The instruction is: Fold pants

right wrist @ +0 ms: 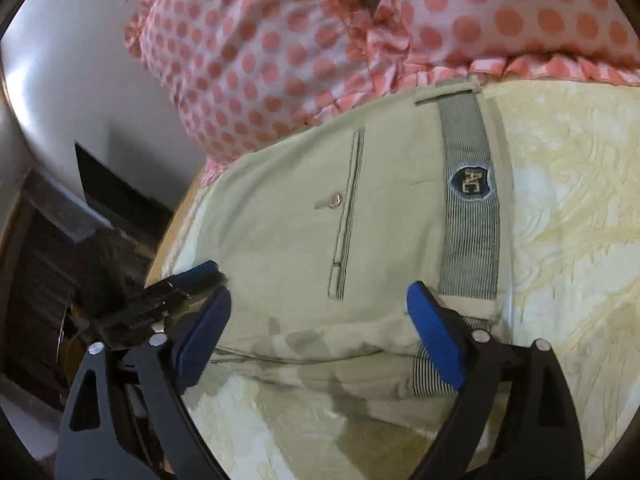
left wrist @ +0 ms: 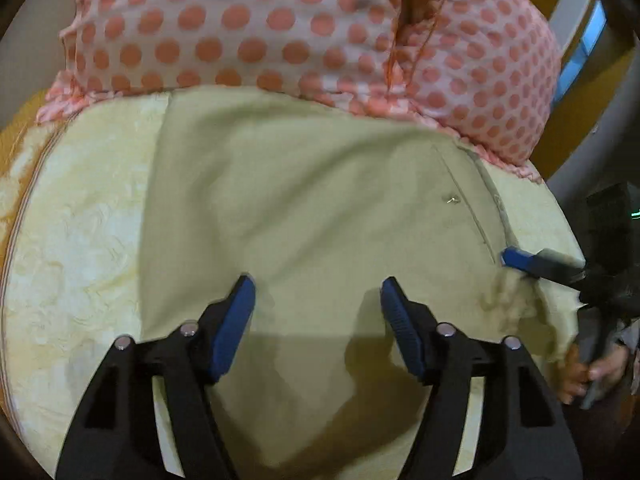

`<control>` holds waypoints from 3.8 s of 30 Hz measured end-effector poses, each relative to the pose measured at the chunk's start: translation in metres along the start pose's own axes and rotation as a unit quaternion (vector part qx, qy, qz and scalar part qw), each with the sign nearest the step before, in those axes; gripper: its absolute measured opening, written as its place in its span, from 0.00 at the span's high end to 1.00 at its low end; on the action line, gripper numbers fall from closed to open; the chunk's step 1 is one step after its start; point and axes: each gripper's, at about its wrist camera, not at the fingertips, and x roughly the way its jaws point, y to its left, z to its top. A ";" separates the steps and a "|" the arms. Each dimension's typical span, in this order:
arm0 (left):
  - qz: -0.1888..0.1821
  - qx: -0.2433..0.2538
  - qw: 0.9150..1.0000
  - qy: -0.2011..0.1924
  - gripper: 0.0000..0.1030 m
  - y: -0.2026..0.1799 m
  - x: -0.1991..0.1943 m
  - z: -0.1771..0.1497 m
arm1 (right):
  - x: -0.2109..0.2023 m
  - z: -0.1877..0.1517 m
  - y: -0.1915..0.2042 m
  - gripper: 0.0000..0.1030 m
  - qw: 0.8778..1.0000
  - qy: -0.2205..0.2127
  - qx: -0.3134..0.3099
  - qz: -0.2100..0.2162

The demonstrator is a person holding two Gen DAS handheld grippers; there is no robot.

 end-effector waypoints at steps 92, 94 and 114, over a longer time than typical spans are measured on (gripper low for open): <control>0.132 0.040 0.982 -0.130 0.02 -0.035 -0.092 -0.172 | -0.004 -0.178 0.082 0.01 0.934 -0.154 -0.152 -0.283; 0.132 0.039 0.982 -0.129 0.02 -0.035 -0.092 -0.172 | -0.004 -0.178 0.082 0.01 0.934 -0.154 -0.152 -0.283; 0.134 0.036 0.982 -0.125 0.02 -0.034 -0.089 -0.174 | -0.005 -0.178 0.082 0.01 0.935 -0.154 -0.153 -0.282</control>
